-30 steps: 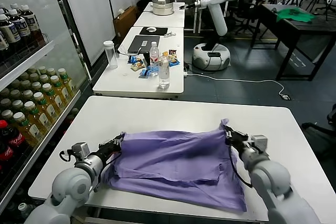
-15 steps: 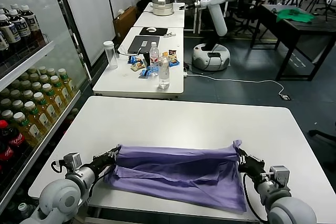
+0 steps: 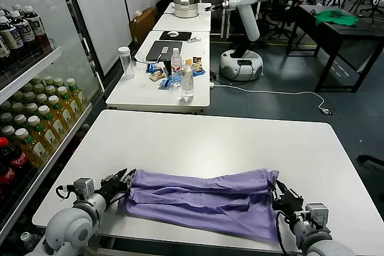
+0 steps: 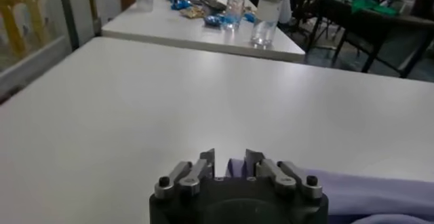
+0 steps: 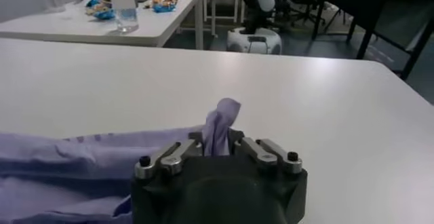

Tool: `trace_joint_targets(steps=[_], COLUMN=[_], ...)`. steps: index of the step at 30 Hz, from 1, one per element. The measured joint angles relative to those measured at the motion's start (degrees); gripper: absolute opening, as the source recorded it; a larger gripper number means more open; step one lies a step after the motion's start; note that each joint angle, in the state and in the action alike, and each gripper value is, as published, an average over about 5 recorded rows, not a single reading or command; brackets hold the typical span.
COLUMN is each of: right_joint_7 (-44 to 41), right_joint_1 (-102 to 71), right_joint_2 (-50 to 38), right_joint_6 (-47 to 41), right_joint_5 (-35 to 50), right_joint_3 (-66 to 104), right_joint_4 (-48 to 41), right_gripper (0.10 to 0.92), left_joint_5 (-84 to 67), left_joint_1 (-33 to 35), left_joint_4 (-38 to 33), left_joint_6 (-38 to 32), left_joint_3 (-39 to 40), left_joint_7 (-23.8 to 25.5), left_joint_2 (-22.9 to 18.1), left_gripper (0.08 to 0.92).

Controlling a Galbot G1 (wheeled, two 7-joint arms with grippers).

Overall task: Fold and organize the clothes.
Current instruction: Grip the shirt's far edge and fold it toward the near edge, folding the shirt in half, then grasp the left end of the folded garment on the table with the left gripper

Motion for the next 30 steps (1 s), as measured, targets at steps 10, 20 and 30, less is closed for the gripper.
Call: trace_joint_targets(steps=[10,20,30], right_joint_7=[-0.3,-0.6,-0.7], right_joint_1=[-3.2,-5.3,-6.2], right_joint_2=[1.7,2.5,3.0], right_joint_6=[0.9,1.5,1.7], right_joint_5=[-3.4,-5.0,-5.5], right_joint_3=[0.4,0.8,1.0], right_joint_4=[2.0,2.9,3.6], right_gripper=[0.774,0.823,0.823], left_joint_5=[11.0,18.3,21.2], left_joint_1=[3.6,4.5,5.1], left_joint_4=[-2.8,-0.5,1.8], left_joint_6=[-2.5,-3.8,-5.5], left_joint_3=[2.4,5.8,7.0], left_joint_7=[-4.9,-8.7,-9.8], left_joint_2=[-6.2,-13.6,-17.0], left_gripper=[0.769,0.823,0.697])
